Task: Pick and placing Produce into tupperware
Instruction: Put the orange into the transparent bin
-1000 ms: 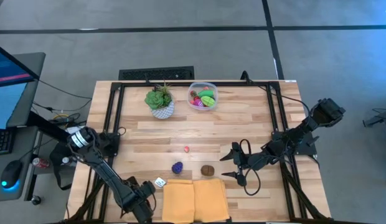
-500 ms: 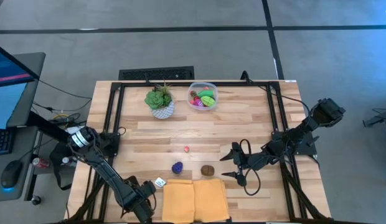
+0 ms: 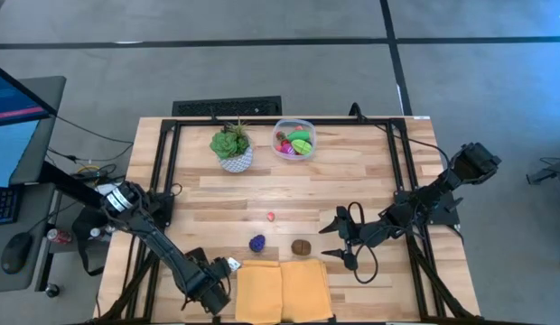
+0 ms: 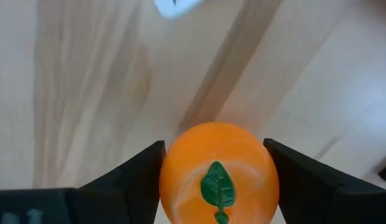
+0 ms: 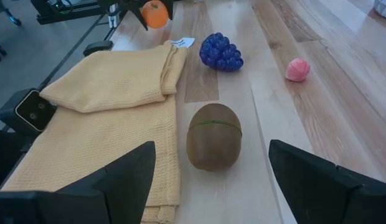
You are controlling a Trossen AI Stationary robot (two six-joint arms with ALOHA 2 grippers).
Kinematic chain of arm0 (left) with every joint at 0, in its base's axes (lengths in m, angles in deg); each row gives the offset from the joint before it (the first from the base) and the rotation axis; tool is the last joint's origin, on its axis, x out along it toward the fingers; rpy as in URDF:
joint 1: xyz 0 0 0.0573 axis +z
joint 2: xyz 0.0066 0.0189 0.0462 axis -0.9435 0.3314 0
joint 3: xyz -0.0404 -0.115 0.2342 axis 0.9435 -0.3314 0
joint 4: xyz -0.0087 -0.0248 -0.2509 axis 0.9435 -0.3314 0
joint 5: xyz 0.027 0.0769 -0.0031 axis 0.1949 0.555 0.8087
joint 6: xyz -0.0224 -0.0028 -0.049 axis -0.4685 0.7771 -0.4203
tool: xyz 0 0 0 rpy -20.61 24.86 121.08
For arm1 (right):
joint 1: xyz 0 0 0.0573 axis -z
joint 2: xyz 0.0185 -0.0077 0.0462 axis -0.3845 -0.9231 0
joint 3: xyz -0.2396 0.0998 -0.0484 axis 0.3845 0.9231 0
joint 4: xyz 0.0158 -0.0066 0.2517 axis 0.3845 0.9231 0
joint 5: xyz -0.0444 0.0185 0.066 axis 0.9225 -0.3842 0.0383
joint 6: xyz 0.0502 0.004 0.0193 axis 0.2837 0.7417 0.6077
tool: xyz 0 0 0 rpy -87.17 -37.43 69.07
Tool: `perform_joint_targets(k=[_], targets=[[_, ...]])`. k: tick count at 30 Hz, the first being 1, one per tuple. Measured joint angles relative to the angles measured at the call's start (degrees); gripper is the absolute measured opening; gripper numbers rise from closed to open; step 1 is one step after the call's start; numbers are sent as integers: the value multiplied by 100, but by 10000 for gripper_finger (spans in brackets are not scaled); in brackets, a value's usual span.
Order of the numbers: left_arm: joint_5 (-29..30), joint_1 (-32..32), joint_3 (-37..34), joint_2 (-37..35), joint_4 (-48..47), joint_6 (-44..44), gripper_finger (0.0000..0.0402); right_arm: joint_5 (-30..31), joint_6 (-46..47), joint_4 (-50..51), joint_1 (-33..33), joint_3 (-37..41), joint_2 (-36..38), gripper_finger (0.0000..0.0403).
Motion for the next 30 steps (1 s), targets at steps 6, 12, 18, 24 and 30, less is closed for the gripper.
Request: perform_joint_targets(k=[6, 12, 18, 24, 30], targets=[[139, 296, 0, 0, 2, 587, 253, 0, 0, 11, 0, 0, 0, 336], [239, 526, 6, 0, -104, 1083, 246, 0, 19, 116, 0, 1, -1, 336], [773, 654, 469, 0, -1010, 1484, 245, 0, 55, 168, 0, 2, -2, 336], [1776, 655, 1281, 0, -2196, 1745, 251, 0, 55, 172, 0, 2, -2, 336], [2985, 658, 1998, -2, -2840, 1998, 252, 0, 57, 218, 0, 2, -2, 336]])
